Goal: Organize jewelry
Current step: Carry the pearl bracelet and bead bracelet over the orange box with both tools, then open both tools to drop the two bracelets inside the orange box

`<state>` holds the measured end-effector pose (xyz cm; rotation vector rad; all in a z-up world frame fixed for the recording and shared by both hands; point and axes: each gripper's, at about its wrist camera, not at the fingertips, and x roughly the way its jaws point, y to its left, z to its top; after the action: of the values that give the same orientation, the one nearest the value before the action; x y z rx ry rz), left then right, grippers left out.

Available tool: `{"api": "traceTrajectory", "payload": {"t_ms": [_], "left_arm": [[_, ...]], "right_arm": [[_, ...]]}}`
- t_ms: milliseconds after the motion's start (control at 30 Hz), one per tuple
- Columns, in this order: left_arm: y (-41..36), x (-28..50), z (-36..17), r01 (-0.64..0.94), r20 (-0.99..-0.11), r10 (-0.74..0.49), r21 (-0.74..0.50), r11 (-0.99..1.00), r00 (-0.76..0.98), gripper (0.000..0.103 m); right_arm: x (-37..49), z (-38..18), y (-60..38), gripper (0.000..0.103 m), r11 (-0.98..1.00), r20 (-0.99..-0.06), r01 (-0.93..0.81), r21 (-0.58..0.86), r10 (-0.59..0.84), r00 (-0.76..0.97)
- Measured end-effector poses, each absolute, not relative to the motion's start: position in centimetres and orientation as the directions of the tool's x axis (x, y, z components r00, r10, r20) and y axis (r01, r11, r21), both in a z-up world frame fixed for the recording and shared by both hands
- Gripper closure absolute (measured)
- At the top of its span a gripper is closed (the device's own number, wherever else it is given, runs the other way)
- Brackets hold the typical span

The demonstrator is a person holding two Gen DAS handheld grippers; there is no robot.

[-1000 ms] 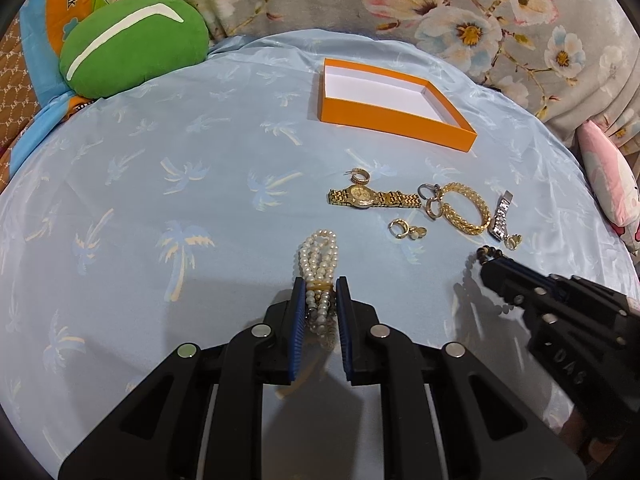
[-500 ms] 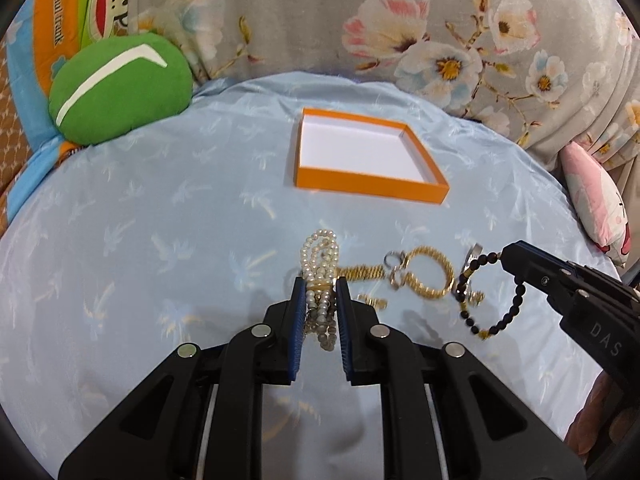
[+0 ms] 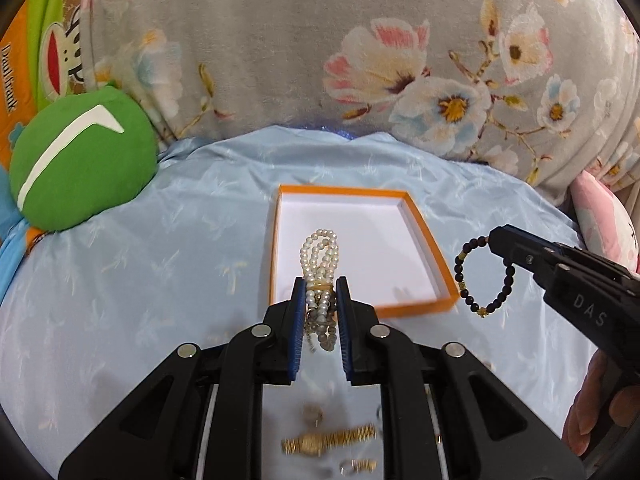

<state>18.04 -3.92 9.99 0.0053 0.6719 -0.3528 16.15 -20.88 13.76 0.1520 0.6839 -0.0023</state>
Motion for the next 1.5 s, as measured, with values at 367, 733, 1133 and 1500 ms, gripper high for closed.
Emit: {"api": "traceTrajectory", "payload": {"t_ms": [367, 733, 1133, 1500], "left_arm": [[-8.0, 29.1, 7.6, 0.334, -0.644, -0.329, -0.119, 0.935, 0.69, 0.089], [-11.0, 35.7, 4.4, 0.332, -0.687, -0.306, -0.1, 0.938, 0.659, 0.088], [-10.1, 36.3, 4.9, 0.297, -0.645, -0.303, -0.123, 0.947, 0.701, 0.046], [-7.3, 33.4, 5.4, 0.273, -0.652, -0.266, -0.093, 0.958, 0.71, 0.046]], "right_arm": [[26.3, 10.5, -23.4, 0.096, 0.986, -0.656, 0.079, 0.149, 0.039, 0.754], [32.4, 6.9, -24.6, 0.096, 0.991, -0.687, 0.09, 0.101, 0.004, 0.727], [32.1, 6.7, -25.0, 0.091, 0.986, -0.663, 0.085, 0.144, 0.032, 0.748], [27.3, 7.4, -25.5, 0.091, 0.984, -0.663, 0.105, 0.143, 0.016, 0.749]]}}
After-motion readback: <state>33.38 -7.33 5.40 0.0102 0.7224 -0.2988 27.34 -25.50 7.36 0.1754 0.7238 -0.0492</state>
